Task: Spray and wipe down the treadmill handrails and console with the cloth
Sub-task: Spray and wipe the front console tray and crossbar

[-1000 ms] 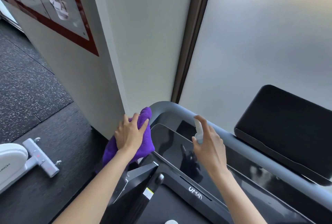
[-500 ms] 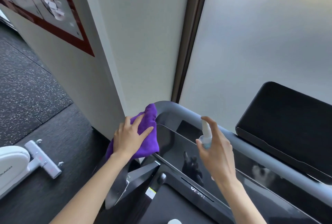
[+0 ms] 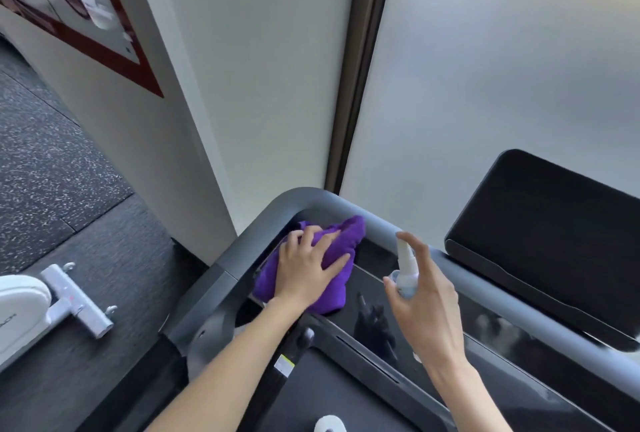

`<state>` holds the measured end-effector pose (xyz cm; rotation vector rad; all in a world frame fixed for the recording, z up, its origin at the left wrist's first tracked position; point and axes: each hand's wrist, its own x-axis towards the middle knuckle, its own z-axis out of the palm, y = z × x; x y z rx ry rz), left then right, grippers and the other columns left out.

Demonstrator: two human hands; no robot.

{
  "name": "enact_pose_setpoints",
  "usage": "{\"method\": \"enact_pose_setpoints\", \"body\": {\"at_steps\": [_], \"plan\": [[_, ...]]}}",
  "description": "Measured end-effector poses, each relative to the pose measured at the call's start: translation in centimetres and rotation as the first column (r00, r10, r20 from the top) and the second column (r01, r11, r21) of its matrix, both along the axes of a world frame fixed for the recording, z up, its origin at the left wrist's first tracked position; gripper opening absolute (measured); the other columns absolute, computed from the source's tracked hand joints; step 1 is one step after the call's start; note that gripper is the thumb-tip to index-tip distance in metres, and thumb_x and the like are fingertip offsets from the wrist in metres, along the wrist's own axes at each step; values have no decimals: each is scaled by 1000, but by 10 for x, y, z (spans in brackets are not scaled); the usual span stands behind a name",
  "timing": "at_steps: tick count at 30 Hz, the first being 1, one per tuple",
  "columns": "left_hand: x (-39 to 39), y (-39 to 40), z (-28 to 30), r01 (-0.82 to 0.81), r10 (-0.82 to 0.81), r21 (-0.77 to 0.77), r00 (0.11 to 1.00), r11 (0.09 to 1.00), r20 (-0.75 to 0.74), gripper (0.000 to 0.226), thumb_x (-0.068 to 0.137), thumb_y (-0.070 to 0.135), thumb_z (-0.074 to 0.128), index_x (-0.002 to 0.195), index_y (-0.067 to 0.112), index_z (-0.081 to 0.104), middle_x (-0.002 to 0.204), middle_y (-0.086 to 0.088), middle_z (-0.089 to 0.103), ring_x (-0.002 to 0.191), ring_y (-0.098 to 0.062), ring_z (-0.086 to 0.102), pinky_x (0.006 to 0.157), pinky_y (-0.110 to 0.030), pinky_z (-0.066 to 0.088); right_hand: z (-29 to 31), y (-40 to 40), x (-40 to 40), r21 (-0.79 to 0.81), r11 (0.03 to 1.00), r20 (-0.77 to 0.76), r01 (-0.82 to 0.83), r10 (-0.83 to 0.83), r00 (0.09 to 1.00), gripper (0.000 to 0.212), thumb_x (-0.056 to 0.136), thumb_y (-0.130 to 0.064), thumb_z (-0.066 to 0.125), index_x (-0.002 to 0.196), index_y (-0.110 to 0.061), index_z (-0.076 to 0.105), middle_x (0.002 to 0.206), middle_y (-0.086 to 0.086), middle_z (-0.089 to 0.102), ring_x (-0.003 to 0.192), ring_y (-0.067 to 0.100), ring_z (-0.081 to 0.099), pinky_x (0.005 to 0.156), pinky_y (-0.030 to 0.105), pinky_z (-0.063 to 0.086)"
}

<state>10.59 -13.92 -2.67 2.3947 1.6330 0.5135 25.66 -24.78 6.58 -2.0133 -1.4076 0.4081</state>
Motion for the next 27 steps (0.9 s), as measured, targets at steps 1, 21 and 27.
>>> {"method": "enact_pose_setpoints", "body": {"at_steps": [1, 21, 27], "plan": [[-14, -11, -4, -45, 45, 17, 999, 999, 21, 56, 88, 61, 36, 119, 24, 64, 121, -2, 58, 107, -28, 51, 85, -42, 46, 0, 0, 1, 6, 1000, 0, -4, 4, 1000, 66, 82, -12, 68, 127, -49, 35, 96, -8, 66, 77, 17, 60, 69, 34, 50], [24, -51, -12, -125, 122, 68, 991, 990, 46, 40, 87, 54, 49, 109, 24, 64, 118, -6, 56, 108, -29, 52, 87, -43, 45, 2, 1, 19, 60, 998, -3, -17, 17, 1000, 65, 82, -14, 68, 125, -49, 35, 97, -11, 66, 73, 13, 57, 63, 25, 40], [63, 21, 9, -330, 333, -42, 934, 943, 132, 44, 95, 48, 47, 118, 12, 52, 122, -15, 46, 110, -34, 45, 87, -45, 35, 3, -7, 41, 92, 995, 39, 40, -44, 998, 65, 81, -15, 69, 125, -50, 36, 94, -17, 59, 70, 1, 53, 59, 6, 33]]}}
